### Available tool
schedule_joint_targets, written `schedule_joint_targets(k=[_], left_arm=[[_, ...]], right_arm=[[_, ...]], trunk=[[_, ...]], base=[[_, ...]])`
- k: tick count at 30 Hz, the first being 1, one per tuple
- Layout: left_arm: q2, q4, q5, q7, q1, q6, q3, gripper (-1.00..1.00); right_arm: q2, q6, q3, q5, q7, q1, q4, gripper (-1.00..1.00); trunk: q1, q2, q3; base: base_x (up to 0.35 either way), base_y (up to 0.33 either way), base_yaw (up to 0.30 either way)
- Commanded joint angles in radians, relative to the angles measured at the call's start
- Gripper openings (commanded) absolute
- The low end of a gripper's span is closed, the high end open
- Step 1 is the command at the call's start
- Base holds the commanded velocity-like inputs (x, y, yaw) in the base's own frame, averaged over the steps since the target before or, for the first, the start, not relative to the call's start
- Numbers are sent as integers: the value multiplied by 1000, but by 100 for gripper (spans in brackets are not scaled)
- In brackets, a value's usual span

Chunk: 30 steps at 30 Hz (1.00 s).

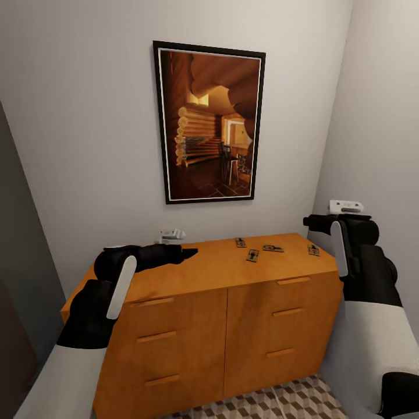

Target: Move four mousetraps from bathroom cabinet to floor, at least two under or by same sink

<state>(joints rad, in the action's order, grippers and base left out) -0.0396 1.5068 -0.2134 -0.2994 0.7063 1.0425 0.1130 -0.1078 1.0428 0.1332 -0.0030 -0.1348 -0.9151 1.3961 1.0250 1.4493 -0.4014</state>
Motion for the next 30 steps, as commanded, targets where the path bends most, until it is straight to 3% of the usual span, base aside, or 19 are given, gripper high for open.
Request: schedule_joint_targets(k=[1,11,30], left_arm=[[-1,0,11,-1,1,5,-1,100],[-9,-5,88,34,1,5,-3,100],[-10,-6,99,41,1,5,-4,100]], right_arm=[[0,4,-1,-1,-2,-1,0,100],[3,4,-6,-2,-1,-3,8,100],[3,4,-7,-3,0,-4,9,100]], trunk=[[0,1,-1],[0,1,-1],[0,1,-1]], base=[[55,0,0],[196,0,0],[311,0,0]])
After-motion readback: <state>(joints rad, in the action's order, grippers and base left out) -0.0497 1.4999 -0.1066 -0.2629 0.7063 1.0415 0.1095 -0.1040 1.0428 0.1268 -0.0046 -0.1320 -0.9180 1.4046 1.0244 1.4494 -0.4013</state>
